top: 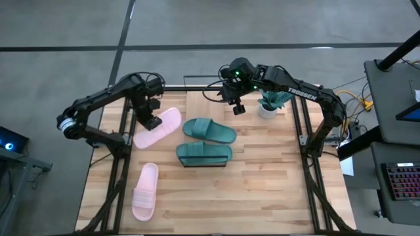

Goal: Pick and place slides into the shelf
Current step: Put the top pink slipper on the shelf

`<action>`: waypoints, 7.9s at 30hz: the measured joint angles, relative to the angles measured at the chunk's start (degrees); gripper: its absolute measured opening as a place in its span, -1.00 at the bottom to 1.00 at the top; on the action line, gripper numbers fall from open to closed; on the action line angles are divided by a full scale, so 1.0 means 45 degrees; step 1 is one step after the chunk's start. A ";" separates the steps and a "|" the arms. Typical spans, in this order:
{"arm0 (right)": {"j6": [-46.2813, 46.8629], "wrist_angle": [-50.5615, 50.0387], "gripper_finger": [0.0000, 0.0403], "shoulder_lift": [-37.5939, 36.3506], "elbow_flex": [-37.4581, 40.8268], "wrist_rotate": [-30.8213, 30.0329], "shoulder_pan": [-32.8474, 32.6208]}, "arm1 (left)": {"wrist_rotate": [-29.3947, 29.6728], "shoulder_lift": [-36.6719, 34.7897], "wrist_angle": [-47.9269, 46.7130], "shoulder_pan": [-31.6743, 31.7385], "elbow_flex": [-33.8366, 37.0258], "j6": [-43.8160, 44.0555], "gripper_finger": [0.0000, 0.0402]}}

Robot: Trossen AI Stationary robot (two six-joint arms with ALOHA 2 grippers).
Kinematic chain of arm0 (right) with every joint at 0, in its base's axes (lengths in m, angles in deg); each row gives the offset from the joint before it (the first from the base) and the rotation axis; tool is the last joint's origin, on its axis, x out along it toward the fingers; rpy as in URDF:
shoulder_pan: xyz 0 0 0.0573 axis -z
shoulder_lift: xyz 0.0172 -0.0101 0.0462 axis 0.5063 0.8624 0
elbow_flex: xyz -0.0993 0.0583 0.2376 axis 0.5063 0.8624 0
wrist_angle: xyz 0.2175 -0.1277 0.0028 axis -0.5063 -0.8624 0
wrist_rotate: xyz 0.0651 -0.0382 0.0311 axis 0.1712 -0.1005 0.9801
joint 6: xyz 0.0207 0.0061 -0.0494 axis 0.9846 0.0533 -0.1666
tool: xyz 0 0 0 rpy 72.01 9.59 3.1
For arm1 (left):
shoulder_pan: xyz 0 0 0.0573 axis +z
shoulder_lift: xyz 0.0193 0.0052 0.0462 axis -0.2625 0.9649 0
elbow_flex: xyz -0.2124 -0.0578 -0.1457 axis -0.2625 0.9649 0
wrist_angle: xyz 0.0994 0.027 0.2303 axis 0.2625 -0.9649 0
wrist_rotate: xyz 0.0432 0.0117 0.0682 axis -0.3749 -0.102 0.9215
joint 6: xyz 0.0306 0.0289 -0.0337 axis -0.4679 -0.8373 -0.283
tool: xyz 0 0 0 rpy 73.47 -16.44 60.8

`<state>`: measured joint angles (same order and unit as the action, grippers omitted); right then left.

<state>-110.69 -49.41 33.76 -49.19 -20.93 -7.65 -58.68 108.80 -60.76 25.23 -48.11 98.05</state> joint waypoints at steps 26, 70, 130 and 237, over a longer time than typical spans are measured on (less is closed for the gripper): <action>0.0665 0.1318 -0.47 -0.0728 0.0000 0.1609 -0.0114 | 0.0197 -0.3186 0.7542 -0.0923 -0.2086 -0.4569 -0.79; -0.8439 0.7142 0.12 -0.1602 -0.0068 0.2068 -0.4150 | -1.1584 -0.4179 2.4194 -0.1268 0.3662 -0.7968 -0.79; -0.1341 0.4319 0.13 -0.2579 -0.0058 -0.9390 -0.4882 | 1.0005 -0.1344 2.5344 -0.4797 0.2059 -1.6680 -0.79; -0.1330 0.0663 -0.43 -0.3455 0.0102 -0.2413 -0.3580 | 0.3936 -0.1184 2.1269 -0.3307 0.1831 -1.7974 -1.00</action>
<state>-116.68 -46.43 18.21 -48.73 -31.79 -23.76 -40.97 103.47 34.95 10.35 -39.87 17.17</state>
